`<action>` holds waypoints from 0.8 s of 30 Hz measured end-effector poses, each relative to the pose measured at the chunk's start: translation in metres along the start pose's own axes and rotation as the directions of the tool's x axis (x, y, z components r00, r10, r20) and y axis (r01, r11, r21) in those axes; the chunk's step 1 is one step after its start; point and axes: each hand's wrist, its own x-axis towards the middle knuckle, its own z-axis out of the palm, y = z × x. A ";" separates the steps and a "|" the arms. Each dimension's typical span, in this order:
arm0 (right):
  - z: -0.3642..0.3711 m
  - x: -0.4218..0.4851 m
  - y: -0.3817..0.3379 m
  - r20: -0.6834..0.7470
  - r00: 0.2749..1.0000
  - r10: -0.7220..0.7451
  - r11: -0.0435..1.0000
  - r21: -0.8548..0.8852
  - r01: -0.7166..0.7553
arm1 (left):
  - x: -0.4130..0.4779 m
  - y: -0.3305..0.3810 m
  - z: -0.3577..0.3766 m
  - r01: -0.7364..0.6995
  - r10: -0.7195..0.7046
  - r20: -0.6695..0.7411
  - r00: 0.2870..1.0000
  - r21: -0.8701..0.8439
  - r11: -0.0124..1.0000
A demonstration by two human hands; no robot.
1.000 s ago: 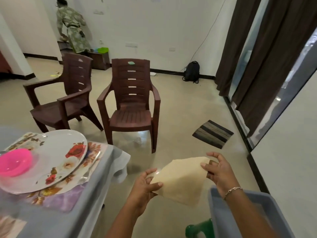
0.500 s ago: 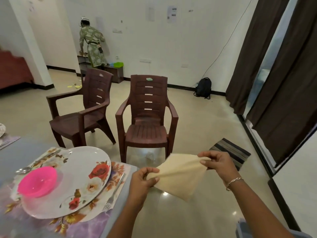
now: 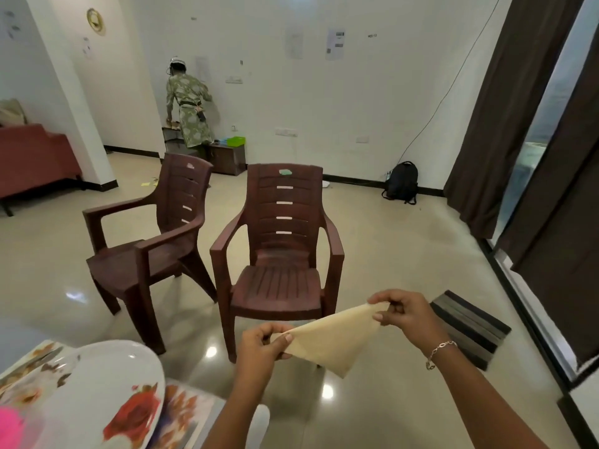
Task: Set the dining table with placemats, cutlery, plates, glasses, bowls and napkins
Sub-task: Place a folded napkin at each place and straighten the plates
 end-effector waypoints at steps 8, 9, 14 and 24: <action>-0.039 0.116 0.026 0.027 0.999 -0.029 0.998 0.057 0.027 | 0.089 0.012 0.062 0.026 -0.022 -0.098 0.995 0.037 0.999; -0.037 0.129 0.025 0.047 0.999 -0.026 0.993 0.116 0.020 | 0.097 0.010 0.063 0.040 -0.034 -0.138 0.990 0.041 0.998; 0.003 0.198 0.019 0.170 0.981 -0.097 0.988 0.135 0.074 | 0.138 -0.012 0.051 0.212 -0.181 -0.439 0.880 0.022 0.977; 0.144 0.308 -0.015 0.350 0.762 -0.546 0.778 -0.125 0.615 | 0.240 0.008 0.003 0.377 -0.530 -0.104 0.842 -0.589 0.715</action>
